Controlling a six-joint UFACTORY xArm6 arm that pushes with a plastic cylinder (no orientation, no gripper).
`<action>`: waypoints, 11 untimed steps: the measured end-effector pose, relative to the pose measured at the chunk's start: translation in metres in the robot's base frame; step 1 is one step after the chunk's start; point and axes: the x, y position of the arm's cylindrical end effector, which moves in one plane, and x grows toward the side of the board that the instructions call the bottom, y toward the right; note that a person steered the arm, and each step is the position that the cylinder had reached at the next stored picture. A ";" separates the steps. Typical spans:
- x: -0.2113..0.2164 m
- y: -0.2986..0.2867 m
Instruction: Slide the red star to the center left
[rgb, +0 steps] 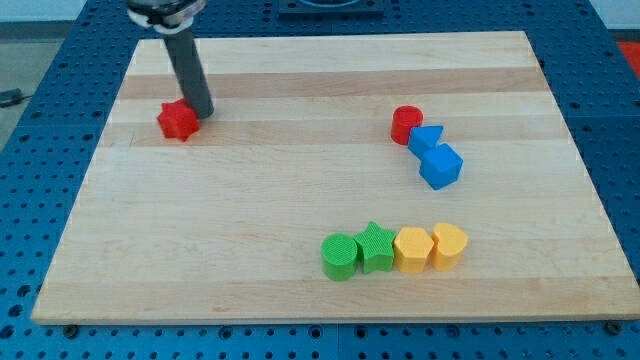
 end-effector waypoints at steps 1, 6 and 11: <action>0.016 -0.008; 0.019 -0.013; 0.013 -0.030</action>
